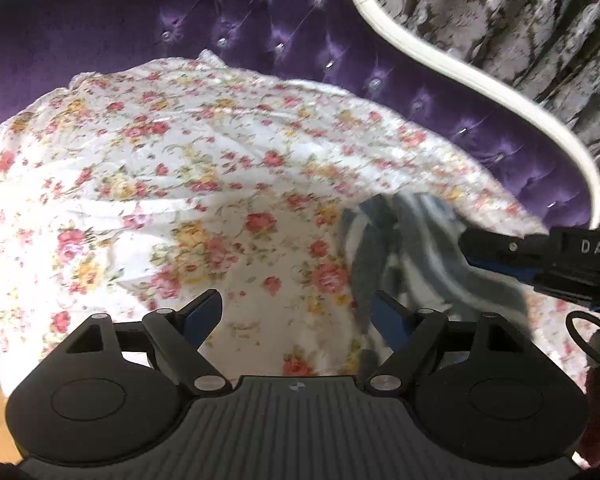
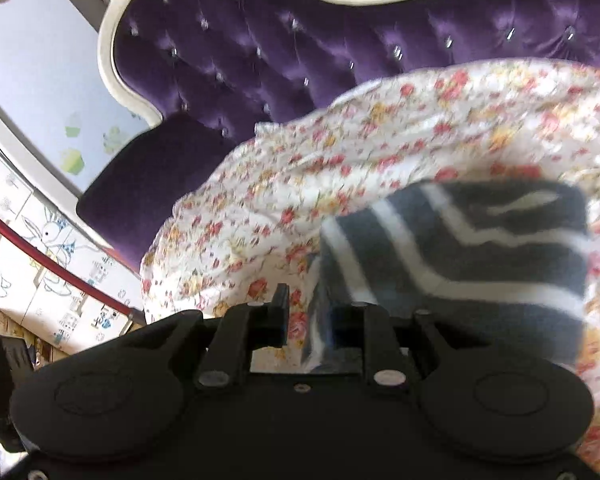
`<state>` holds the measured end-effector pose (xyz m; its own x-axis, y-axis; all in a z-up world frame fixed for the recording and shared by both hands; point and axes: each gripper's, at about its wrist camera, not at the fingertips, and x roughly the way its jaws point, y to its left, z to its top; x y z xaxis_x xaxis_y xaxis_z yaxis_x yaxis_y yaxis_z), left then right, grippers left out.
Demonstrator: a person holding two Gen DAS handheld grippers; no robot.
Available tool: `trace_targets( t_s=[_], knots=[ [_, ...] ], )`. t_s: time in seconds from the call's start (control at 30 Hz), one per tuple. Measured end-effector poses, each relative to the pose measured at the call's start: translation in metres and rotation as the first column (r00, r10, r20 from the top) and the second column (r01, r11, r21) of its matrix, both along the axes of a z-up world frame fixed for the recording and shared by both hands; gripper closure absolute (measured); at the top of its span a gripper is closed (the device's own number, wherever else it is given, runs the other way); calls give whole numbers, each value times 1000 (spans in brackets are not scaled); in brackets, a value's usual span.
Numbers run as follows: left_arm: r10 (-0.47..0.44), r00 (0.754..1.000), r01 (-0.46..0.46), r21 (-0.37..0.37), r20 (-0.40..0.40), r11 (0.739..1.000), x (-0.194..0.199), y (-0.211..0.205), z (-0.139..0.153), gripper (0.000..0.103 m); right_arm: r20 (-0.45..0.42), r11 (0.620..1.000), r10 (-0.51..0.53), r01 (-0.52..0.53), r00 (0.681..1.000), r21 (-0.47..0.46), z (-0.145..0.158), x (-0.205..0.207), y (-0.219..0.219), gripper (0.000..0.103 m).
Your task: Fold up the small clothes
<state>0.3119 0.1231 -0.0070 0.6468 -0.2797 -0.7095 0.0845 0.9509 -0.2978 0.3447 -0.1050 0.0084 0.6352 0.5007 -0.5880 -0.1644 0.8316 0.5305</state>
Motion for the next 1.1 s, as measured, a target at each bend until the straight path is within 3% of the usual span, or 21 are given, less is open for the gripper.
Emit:
trace_targets(
  t_s=[0.2,0.23,0.3,0.33,0.47,0.73,0.87,0.97,1.1],
  knots=[
    [-117,992,121,-127,44,984,-6,-16,1,23,92,985,-73,86,993,-147,9,-25,-34,71],
    [-137,989,143,-133,49,981,-7,-22,0,23,111,978,-83,102,990,-183,7,-32,-40,63],
    [-180,982,186,-126,55,974,-9,-33,-2,23,143,965,-94,125,985,-230,3,-42,-48,47],
    [-200,978,206,-119,61,971,-11,-38,-3,23,159,959,-99,137,982,-249,-1,-48,-52,43],
    [-266,961,272,-88,71,958,-17,-57,-10,23,186,943,-104,156,977,-295,-15,-65,-67,43],
    [-340,937,342,-20,75,939,-24,-80,-20,30,197,949,-89,143,976,-280,-37,-85,-88,43],
    [-341,938,343,-28,57,939,-19,-86,-29,48,209,957,-87,140,974,-255,-46,-92,-96,43],
    [-320,946,321,-15,49,947,-17,-87,-33,90,196,960,-84,132,977,-248,-49,-93,-100,43],
    [-291,955,294,-53,64,954,-17,-82,-33,99,207,961,-63,115,976,-253,-46,-96,-97,43]
  ],
)
